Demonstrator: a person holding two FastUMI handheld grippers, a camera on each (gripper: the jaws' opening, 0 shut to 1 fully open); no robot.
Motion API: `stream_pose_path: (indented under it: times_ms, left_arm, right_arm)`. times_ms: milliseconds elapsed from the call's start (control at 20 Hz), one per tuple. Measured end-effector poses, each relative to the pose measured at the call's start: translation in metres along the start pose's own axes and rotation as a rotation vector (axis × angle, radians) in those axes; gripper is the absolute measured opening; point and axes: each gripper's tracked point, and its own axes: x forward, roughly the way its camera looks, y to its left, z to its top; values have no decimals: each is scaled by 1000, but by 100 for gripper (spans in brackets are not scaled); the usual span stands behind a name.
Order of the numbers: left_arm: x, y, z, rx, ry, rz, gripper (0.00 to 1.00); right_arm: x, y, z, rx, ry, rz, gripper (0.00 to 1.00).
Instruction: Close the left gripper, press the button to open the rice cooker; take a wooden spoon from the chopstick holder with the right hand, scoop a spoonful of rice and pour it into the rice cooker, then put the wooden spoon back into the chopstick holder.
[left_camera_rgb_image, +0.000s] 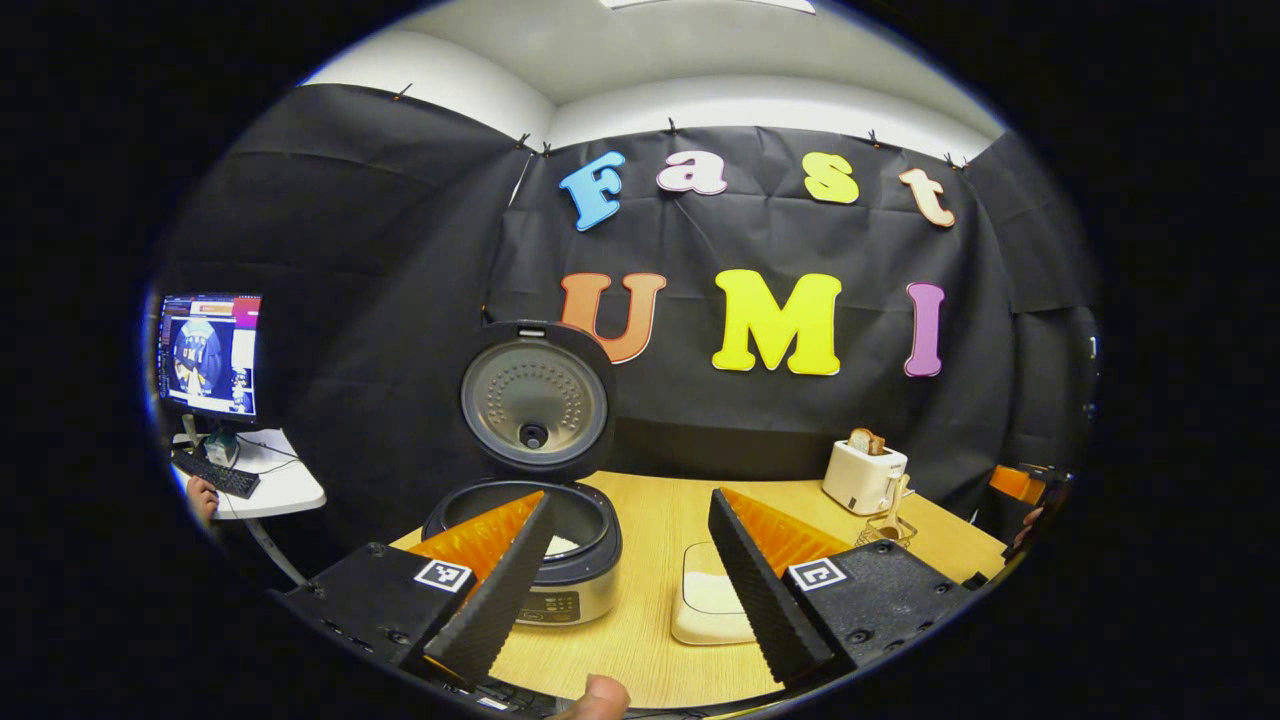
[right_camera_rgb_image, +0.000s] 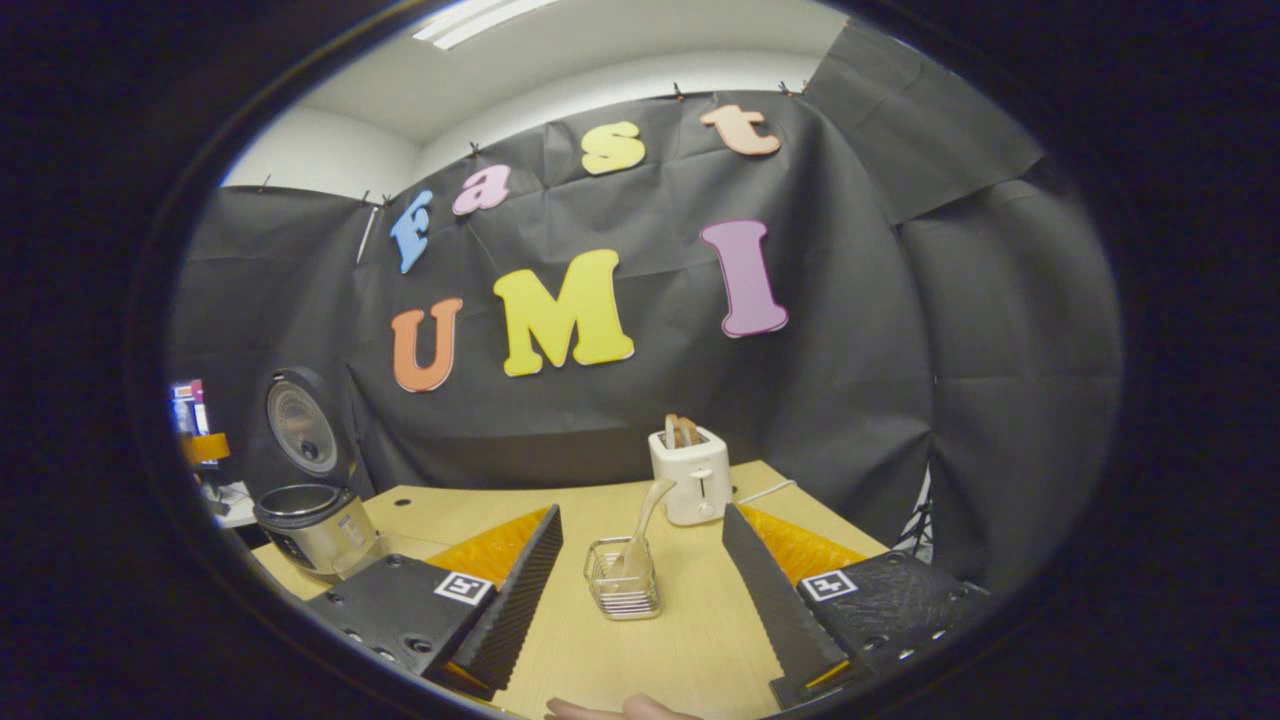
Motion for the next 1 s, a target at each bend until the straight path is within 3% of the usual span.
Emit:
stream_pose_path:
  times_ms: [200, 250, 450, 500, 600, 700, 1000]
  left_arm:
    - [-8, -4, -17, 25, -15, -4, 99]
    - [-7, -7, -21, 30, 1, -13, 99]
    - [-3, -2, -30, 74, 29, -18, 99]
    - [-3, -2, -33, 88, 37, -22, 99]
    - [2, -1, -37, 107, 45, -24, 99]
    - [2, 0, -42, 109, 61, -29, 99]
    - [8, 13, -48, 77, 86, 12, 99]
  right_arm:
    - [52, -2, -8, 35, 50, 92, 92]
    - [67, -3, -12, 50, 77, 101, 95]
    - [130, -9, -33, 107, 180, 77, 92]
    - [143, -8, -41, 108, 214, 66, 96]
    - [167, -9, -59, 114, 280, 39, 92]
    - [190, -7, -74, 140, 342, 16, 96]
    - [238, 3, -91, 193, 466, -44, 96]
